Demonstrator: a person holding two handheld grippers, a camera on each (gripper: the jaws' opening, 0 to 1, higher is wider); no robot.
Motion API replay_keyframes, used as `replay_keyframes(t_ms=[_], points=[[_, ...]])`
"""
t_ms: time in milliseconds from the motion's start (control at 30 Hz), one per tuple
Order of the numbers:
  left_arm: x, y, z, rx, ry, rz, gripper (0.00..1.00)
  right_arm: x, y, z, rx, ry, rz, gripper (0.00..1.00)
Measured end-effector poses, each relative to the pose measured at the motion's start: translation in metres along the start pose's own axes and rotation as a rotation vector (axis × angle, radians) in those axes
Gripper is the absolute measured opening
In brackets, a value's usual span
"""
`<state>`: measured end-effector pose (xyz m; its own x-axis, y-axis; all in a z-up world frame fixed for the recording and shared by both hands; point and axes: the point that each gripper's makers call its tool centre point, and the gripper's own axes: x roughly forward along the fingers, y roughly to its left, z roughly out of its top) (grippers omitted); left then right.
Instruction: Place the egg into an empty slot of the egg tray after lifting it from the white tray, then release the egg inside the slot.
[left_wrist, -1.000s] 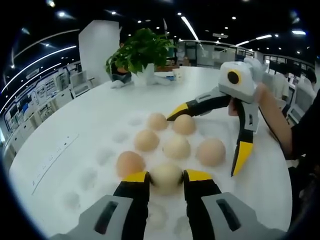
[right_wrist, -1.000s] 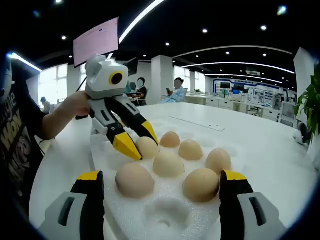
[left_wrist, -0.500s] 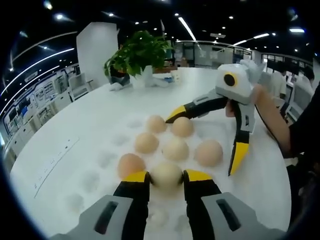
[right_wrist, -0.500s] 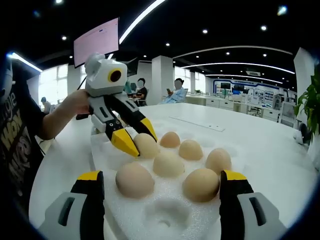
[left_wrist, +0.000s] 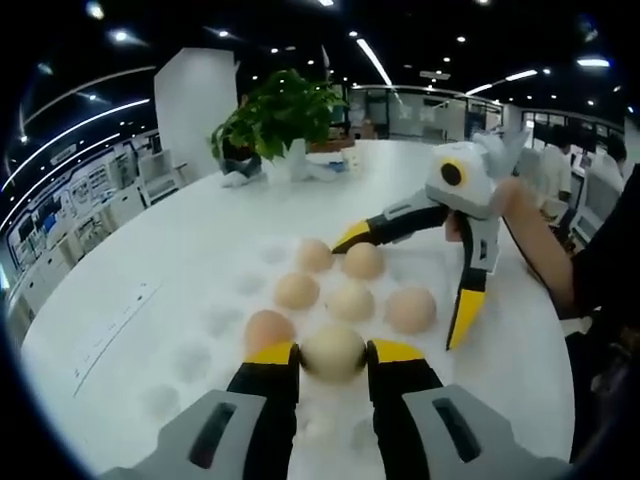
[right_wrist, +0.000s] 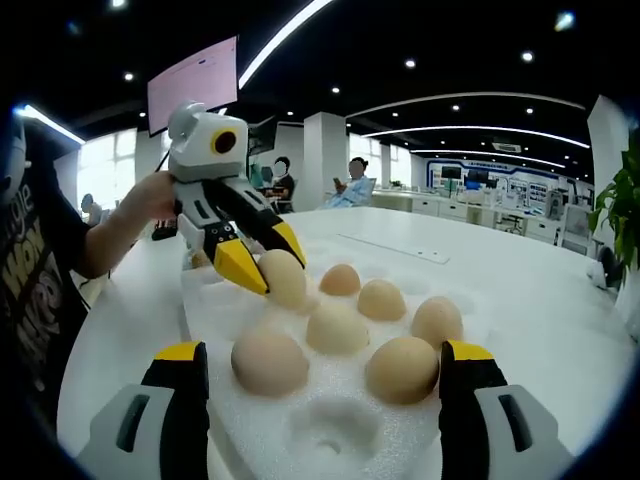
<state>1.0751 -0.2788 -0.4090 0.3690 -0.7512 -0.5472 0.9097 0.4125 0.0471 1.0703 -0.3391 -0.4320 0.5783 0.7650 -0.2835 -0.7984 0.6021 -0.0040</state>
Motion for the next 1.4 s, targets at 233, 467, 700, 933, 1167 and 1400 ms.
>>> replay_keyframes(t_ms=[233, 467, 700, 933, 1167, 1400], points=[[-0.006, 0.002, 0.0, 0.002, -0.003, 0.008, 0.27, 0.0, 0.0, 0.0, 0.0, -0.001, 0.0, 1.0], [-0.01, 0.002, 0.0, 0.005, 0.0, 0.02, 0.27, 0.0, 0.0, 0.0, 0.0, -0.001, 0.001, 1.0], [-0.015, 0.004, 0.0, 0.0, 0.0, 0.036, 0.27, 0.0, -0.001, 0.0, 0.0, -0.001, 0.0, 1.0], [-0.02, 0.004, -0.001, -0.006, -0.002, 0.051, 0.27, -0.001, -0.001, 0.0, 0.0, -0.001, 0.001, 1.0], [-0.026, 0.02, -0.005, -0.014, -0.003, 0.063, 0.27, -0.001, -0.002, 0.0, 0.0, -0.002, 0.001, 1.0], [-0.033, 0.029, -0.009, -0.019, 0.002, 0.075, 0.27, -0.001, -0.002, 0.0, 0.0, -0.002, 0.001, 1.0]])
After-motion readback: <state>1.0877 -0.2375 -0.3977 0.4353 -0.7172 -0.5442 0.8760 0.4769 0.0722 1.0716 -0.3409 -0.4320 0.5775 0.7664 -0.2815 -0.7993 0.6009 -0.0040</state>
